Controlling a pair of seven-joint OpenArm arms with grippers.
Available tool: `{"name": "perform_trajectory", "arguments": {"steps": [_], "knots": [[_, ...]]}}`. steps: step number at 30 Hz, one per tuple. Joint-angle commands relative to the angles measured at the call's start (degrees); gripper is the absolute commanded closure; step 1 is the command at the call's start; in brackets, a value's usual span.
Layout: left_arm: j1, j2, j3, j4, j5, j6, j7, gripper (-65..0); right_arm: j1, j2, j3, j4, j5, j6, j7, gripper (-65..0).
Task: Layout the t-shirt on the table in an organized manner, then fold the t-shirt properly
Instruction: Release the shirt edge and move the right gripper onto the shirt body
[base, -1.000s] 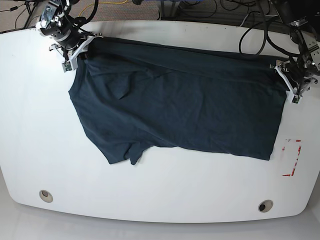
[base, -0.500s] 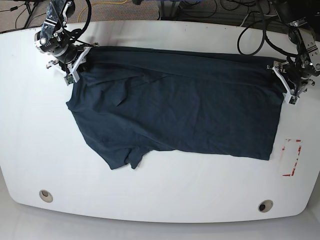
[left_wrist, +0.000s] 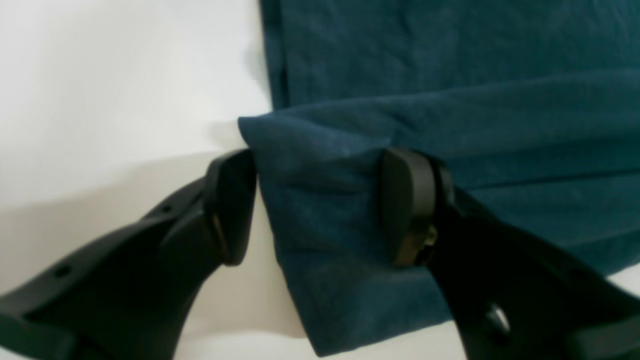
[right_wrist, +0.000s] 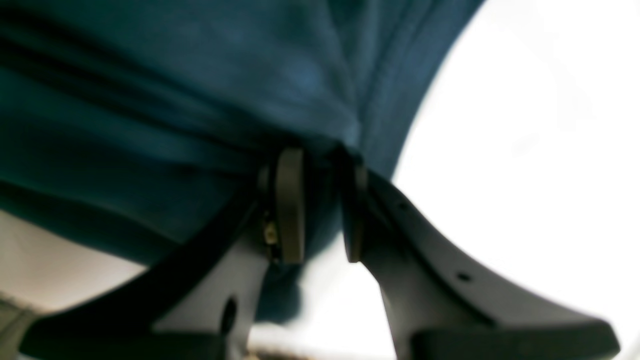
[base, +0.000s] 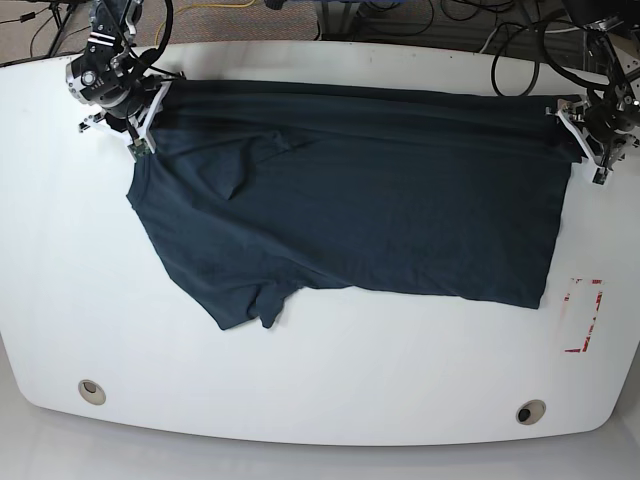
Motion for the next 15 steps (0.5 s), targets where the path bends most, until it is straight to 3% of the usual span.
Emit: {"name": "perform_trajectory", "arguments": {"steps": [1, 5, 12, 15], "knots": [[0.3, -1.2, -0.4, 1.1, 4.2, 0.6, 2.9, -36.5, -0.9, 0.5, 0.4, 5.4, -1.4, -0.5, -1.7, -12.7], [0.3, -1.2, -0.5, 4.6, 4.2, 0.6, 3.1, -36.5, -0.6, 0.1, 0.3, 8.5, -1.1, -0.5, -3.5, -18.9], [0.1, -1.0, -0.5, 11.0, 4.0, 0.6, 7.0, -36.5, 2.5, -4.1, 0.2, 10.5, -1.1, -0.5, -4.2, -42.0], [-0.1, -0.8, -0.5, 14.2, 4.0, 0.6, 9.0, -36.5, 4.7, -6.5, 0.2, 10.5, -1.1, -0.5, -4.2, -44.9]]}}
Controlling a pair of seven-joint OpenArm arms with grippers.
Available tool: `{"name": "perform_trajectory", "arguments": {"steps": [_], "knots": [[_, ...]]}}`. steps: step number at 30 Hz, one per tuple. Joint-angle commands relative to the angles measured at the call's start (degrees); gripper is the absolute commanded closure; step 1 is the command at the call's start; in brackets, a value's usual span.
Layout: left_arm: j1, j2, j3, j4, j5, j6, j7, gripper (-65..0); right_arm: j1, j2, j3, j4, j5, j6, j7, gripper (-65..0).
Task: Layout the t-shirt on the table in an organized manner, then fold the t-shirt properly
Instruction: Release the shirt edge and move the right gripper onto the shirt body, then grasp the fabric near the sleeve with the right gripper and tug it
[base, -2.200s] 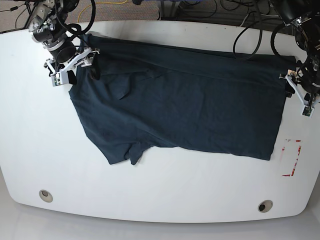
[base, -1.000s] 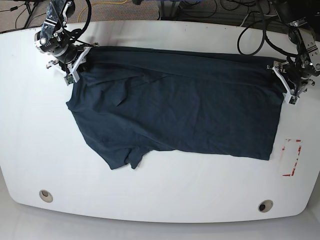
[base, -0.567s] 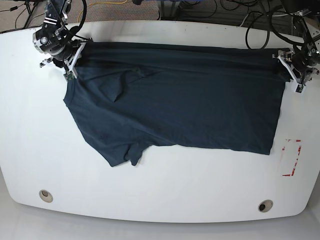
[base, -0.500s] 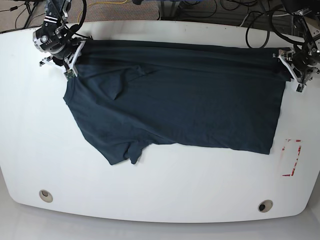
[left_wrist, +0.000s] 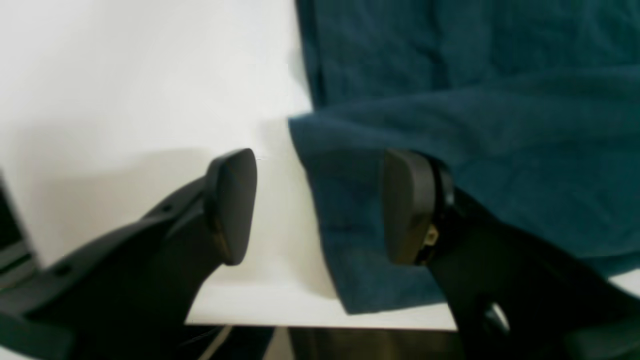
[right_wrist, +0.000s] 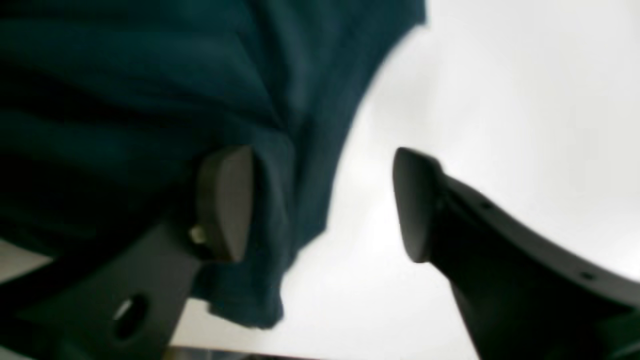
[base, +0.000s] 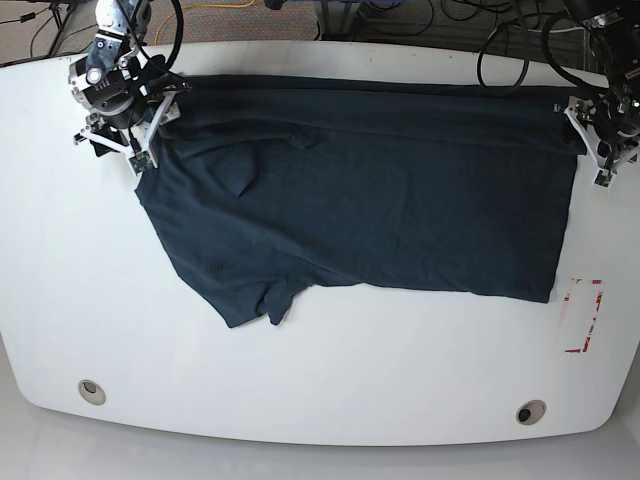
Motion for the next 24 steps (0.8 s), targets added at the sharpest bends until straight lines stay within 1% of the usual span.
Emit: {"name": "perform_trajectory", "arguments": {"steps": [1, 4, 7, 14, 16, 19, 24], "knots": [[-0.4, -1.1, -0.4, 3.9, -0.3, 0.1, 0.5, -36.5, 2.7, -2.4, 0.3, 1.1, 0.0, -0.2, 0.4, -45.2], [-0.6, -0.9, -0.3, 7.0, -0.3, 0.1, 1.1, -36.5, 5.0, -5.7, 0.0, 1.1, 0.0, -0.2, 0.0, -45.3], [-0.7, -0.9, -0.2, 8.8, -0.3, 0.1, 1.1, -36.5, 7.0, -8.2, -3.0, 1.1, 0.0, -0.2, -0.9, -45.2], [-0.7, -0.9, -0.1, 8.9, -0.3, 0.1, 1.1, -36.5, 9.2, -11.3, -10.8, 0.9, -0.2, -0.2, -1.1, -44.5], [-0.7, -0.9, -0.1, 8.9, -0.3, 0.1, 1.1, -36.5, 9.9, -12.1, -12.1, 0.5, -0.6, -0.2, -1.0, -44.5], [-0.7, -0.9, -0.1, 8.9, -0.3, 0.1, 1.1, -36.5, 11.0, -12.3, -13.7, -0.7, -0.6, -0.2, -0.9, -44.4], [-0.7, -1.0, -0.3, 8.9, -0.3, 0.1, 1.1, -36.5, 12.0, -12.1, -13.6, -2.8, -0.6, -0.2, -0.8, -44.4]]}}
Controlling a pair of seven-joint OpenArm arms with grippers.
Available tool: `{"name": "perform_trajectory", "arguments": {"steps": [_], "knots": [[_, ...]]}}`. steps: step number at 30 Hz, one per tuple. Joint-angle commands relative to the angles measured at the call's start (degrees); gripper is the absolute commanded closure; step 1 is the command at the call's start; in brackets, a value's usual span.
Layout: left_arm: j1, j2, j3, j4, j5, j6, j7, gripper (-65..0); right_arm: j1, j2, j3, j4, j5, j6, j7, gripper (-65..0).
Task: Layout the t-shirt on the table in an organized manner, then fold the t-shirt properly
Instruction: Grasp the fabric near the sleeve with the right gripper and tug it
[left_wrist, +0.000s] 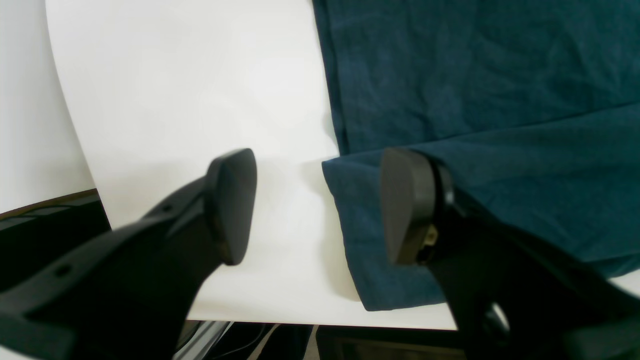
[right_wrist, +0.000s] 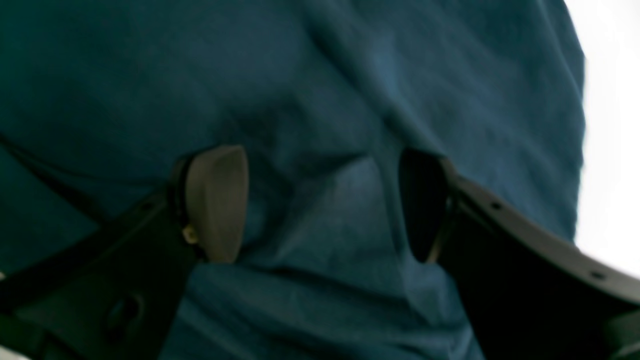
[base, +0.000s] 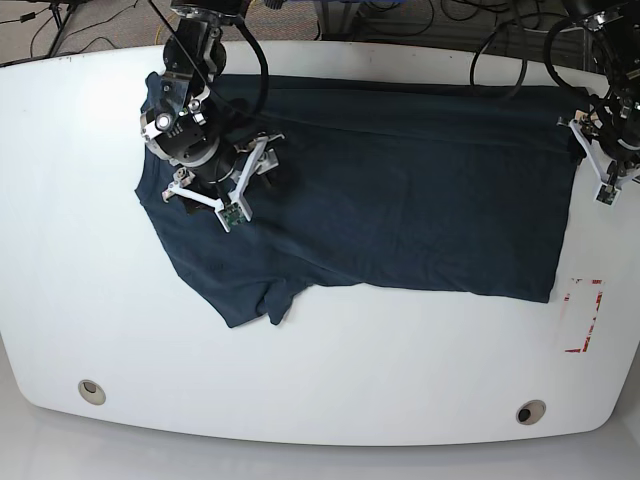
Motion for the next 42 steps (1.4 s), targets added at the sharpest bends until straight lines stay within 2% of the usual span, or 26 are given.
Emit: {"name": "perform_trajectory", "arguments": {"steps": [1, 5, 13, 18, 19, 22, 27, 42], "knots": [[-0.4, -1.1, -0.4, 0.9, -0.1, 0.1, -0.8, -36.5, 0.7, 0.8, 0.3, -1.4, 0.1, -0.1, 1.4, -44.4], [-0.4, -1.1, -0.4, 0.9, -0.1, 0.1, -0.8, -36.5, 0.6, 2.6, -0.1, -3.7, 0.2, -0.1, 3.9, -44.4], [-0.4, -1.1, -0.4, 0.8, -0.1, 0.1, -0.8, -36.5, 0.3, 3.0, 0.1, -8.2, 0.2, -0.1, 6.3, -43.1], [-0.4, -1.1, -0.4, 0.8, -0.1, 0.1, -0.8, -36.5, 0.3, 3.0, 0.1, -10.3, 0.2, -0.1, 7.1, -30.6], [-0.4, -1.1, -0.3, 0.8, -0.1, 0.1, -0.8, -36.5, 0.6, 3.2, 0.1, -11.2, 0.3, -0.1, 7.1, -25.5], [-0.4, -1.1, -0.2, 0.8, -0.1, 0.1, -0.9, -36.5, 0.6, 3.3, 0.1, -12.4, 0.4, -0.1, 7.2, -15.9], [-0.4, -1.1, -0.2, 0.8, -0.1, 0.1, -0.9, -36.5, 0.6, 3.3, 0.1, -11.9, 0.3, -0.1, 8.0, -5.9], [-0.4, -1.1, -0.2, 0.6, -0.1, 0.1, -0.9, -36.5, 0.7, 2.9, -0.2, -5.3, 0.2, -0.1, 8.0, -0.6]]}}
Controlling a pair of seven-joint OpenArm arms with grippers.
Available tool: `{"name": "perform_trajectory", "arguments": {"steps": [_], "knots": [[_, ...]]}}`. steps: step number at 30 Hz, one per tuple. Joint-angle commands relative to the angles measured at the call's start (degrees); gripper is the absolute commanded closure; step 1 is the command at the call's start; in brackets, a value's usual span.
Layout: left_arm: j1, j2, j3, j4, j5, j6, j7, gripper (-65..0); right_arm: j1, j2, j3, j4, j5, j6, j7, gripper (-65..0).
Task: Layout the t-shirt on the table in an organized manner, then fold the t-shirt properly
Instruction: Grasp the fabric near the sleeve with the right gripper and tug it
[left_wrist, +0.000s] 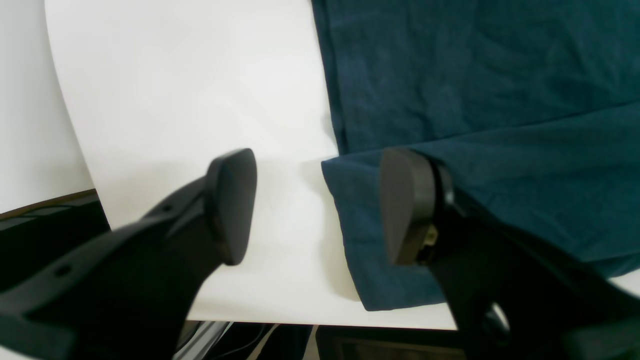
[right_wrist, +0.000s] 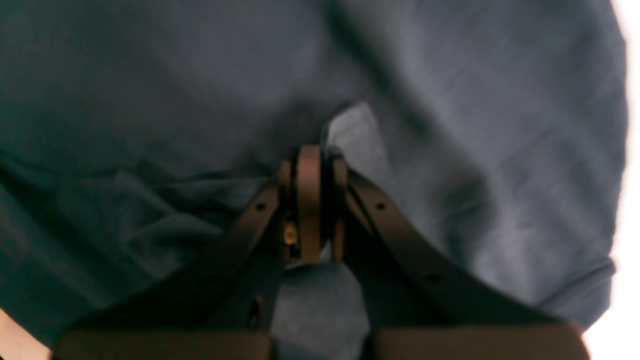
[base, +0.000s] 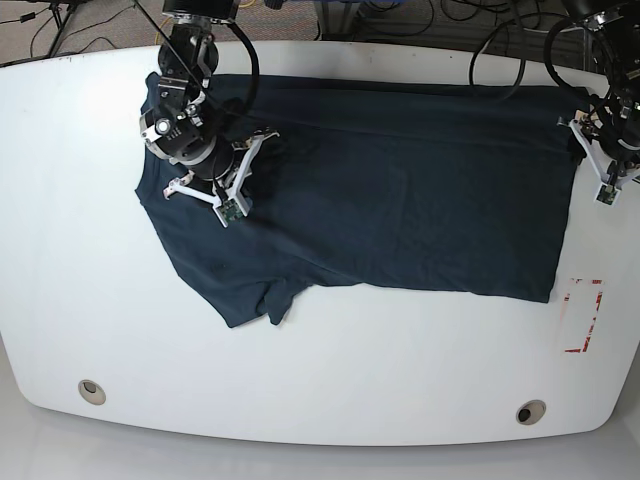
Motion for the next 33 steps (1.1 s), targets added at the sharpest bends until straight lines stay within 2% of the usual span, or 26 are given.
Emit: {"name": "perform_trajectory", "arguments": {"steps": [1, 23, 25, 26, 27, 31, 33], "knots": [[-0.4, -1.1, -0.2, 0.7, -0.1, 0.1, -0.9, -36.5, 1.1, -0.1, 0.0, 1.3, 0.5, -0.1, 1.1, -0.6], [-0.4, -1.1, -0.2, 0.7, 0.0, 0.1, -0.9, -36.5, 7.9, -0.3, -0.1, -1.4, 1.0, -0.1, 1.1, -1.7], [-0.4, -1.1, -0.2, 0.7, 0.0, 0.1, -0.9, -36.5, 8.3, -0.3, -0.1, -2.0, 1.0, -0.1, 1.1, -5.7], [-0.4, -1.1, -0.2, 0.7, 0.0, 0.1, -0.9, -36.5, 8.3, -0.3, -0.1, -2.3, 1.0, -0.1, 1.1, -13.0], [-0.4, -1.1, -0.2, 0.7, 0.0, 0.1, -0.9, -36.5, 8.3, -0.3, -0.1, -2.3, 1.0, -0.1, 1.1, -16.8], [-0.4, -1.1, 0.7, 0.7, 0.0, 0.1, -0.9, -36.5, 7.9, -0.3, -0.1, -1.0, 1.0, -0.1, 1.1, -41.2], [-0.4, -1.2, 1.3, 0.7, -0.1, 0.1, -0.9, -36.5, 7.2, -0.1, 0.1, 1.3, 1.0, -0.1, 1.0, -51.2]]}}
